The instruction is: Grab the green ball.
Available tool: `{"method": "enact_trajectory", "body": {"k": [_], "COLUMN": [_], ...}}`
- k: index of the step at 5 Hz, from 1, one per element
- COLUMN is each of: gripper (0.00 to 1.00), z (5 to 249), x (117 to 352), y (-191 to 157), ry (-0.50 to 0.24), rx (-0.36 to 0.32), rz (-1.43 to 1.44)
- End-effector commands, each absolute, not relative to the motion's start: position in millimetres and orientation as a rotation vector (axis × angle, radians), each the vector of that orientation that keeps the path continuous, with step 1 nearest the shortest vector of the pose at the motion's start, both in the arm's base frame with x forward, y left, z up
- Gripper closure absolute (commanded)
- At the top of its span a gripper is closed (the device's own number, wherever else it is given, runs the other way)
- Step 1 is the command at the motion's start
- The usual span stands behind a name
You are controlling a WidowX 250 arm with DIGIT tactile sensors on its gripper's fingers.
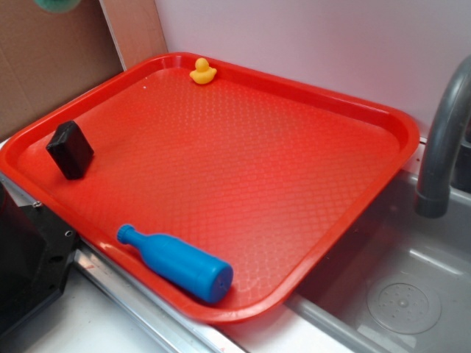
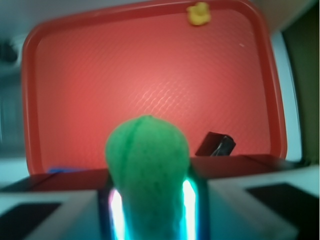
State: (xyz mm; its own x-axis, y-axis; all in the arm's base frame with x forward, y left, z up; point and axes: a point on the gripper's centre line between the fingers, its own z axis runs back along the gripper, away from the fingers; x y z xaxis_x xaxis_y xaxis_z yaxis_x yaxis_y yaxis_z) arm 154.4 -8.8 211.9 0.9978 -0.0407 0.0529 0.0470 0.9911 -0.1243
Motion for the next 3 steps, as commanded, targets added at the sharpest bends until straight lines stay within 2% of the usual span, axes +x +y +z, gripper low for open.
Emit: {"method": "enact_trajectory", "body": {"k": [1, 2, 3], "gripper": [1.00, 1.00, 1.00], "z": [241, 252, 250], "x": [128, 113, 114], "y": [19, 21, 21], "ry": [-0.104, -0.155, -0.159], "rx": [-0.124, -0.094, -0.079], "rz": [-0.169, -0.126, -0.100]}}
